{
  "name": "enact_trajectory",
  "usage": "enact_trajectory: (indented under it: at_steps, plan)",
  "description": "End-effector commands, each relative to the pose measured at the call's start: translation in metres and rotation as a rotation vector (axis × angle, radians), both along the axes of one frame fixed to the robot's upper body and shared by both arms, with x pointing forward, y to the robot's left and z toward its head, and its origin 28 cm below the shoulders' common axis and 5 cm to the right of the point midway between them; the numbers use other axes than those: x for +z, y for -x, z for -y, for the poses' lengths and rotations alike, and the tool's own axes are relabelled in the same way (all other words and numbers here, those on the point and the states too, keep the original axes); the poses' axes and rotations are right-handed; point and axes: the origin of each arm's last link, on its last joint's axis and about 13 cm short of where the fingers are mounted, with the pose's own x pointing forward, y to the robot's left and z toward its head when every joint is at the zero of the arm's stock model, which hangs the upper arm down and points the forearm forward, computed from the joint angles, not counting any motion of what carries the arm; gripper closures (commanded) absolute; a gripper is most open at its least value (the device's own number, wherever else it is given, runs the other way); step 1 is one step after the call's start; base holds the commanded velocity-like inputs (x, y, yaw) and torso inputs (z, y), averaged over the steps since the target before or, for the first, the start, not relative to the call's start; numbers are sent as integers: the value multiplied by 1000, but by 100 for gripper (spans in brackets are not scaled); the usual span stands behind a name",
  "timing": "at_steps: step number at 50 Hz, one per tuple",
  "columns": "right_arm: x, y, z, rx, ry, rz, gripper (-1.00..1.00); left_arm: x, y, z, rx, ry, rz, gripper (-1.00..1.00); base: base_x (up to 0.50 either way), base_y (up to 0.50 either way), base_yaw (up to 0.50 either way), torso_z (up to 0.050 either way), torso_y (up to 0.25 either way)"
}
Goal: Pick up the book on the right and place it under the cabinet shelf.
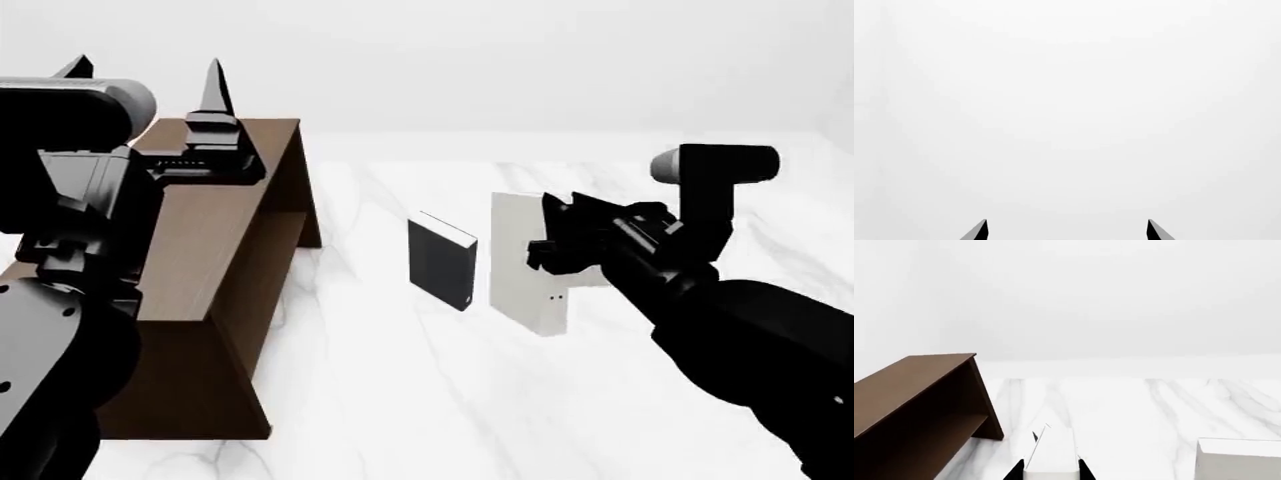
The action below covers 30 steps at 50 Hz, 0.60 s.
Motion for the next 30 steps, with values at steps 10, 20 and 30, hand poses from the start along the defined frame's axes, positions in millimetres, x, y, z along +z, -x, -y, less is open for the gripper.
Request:
enact_trajectory:
  at_steps: [10,20,30]
  plan:
    - [-43,-24,-37,112,-168,-48,100,-1,0,-1,10,2,-3,-100,0,0,0,0,2]
    - [-64,-29,-48,144,-235,-93,100,-2,2,-1,15,0,-5,-100,0,0,0,2,1]
    - [-76,-29,-58,181,-291,-119,100,-1,2,-2,18,-3,-6,-100,0,0,0,0,1]
